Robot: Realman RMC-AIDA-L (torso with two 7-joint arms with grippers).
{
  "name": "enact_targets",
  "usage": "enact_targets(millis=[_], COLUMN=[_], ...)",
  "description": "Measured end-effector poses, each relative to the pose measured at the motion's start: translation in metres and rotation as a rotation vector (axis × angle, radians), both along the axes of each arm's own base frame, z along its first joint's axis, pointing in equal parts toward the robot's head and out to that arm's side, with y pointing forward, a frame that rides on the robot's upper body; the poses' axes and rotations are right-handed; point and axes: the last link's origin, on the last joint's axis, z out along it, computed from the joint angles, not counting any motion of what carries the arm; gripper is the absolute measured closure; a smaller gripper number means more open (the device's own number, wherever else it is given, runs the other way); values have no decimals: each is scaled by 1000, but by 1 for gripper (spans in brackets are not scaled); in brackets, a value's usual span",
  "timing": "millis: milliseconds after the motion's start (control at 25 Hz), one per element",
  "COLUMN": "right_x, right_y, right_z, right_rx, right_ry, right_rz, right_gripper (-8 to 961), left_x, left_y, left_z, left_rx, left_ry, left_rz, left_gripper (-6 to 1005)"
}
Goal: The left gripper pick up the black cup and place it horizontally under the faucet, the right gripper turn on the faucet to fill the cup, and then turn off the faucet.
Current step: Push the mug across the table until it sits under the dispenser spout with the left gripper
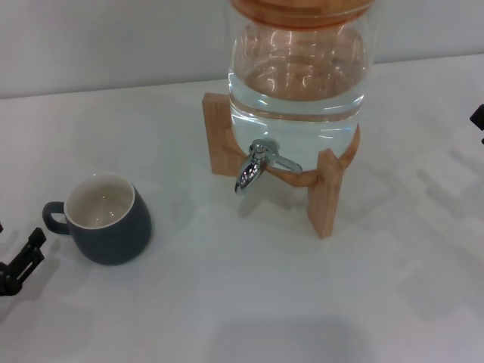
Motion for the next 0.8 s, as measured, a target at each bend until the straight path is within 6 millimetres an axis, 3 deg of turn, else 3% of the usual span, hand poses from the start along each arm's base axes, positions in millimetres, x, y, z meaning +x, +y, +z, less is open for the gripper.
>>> enact_targets(millis=[320, 800], right_x=[-1, -1], right_y=[-1, -2], right_z=[-2, -1], right_rx=[-6, -2], right_ry=[4, 6], right_rz=[8, 6], right_gripper=[129, 129], left_x=[8, 12], left_y=[17, 23], left_z=[-11, -13], left_rx=[-40, -42], left_ry=[36, 41], left_rz=[-6, -14], left_gripper=[253, 256])
